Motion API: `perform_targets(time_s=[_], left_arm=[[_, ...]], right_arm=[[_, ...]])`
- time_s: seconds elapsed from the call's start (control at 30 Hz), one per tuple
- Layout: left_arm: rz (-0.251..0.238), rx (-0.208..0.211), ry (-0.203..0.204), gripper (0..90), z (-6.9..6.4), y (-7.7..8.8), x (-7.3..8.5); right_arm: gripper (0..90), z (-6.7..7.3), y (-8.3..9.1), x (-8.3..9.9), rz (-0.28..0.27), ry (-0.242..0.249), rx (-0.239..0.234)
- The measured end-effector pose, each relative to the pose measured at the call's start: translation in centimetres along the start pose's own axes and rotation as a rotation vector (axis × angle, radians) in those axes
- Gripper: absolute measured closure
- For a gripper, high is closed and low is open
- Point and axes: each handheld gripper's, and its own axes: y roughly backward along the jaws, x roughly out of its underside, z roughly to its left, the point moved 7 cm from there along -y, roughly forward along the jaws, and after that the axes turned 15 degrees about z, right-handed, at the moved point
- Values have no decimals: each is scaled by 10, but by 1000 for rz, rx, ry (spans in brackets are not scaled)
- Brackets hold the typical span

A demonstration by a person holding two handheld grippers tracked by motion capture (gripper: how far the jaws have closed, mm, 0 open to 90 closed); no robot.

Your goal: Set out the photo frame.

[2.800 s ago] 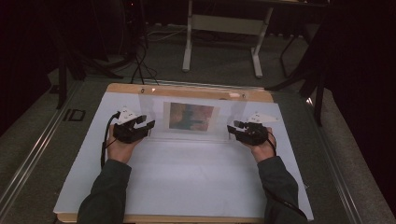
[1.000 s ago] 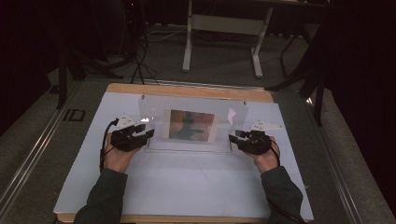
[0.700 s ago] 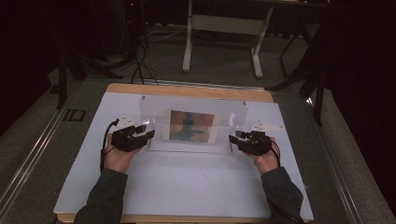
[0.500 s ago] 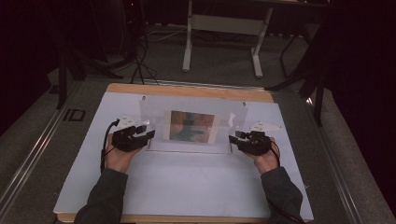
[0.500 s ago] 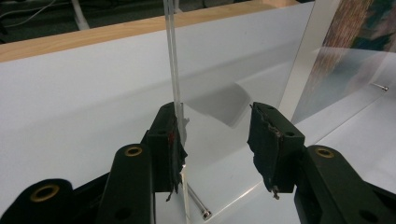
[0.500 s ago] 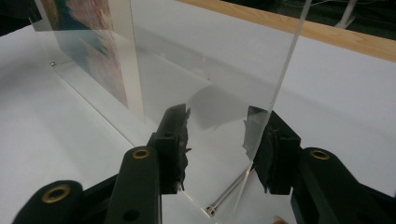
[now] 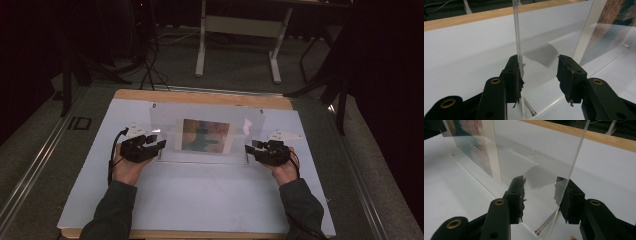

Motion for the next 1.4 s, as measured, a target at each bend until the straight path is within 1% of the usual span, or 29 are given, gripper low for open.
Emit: perform_targets(time_s=[0.17,0.47,0.67,1.13,1.27,1.4], left_arm=[[0,3,5,551,-1,0,1],[-17,5,-3,554,-1,0,4],[-26,6,-6,555,0,-1,4],[-24,20,1,545,0,-1,5],[-25,31,9,539,1,-1,5],[-28,43,13,529,1,-1,5]], right_arm=[[580,0,0,1,0,5,-5],[582,0,0,1,-1,10,-5],[582,1,0,2,-1,4,-2],[579,1,0,2,2,17,-2],[546,1,-1,1,7,19,2],[513,2,-1,1,14,34,-2]])
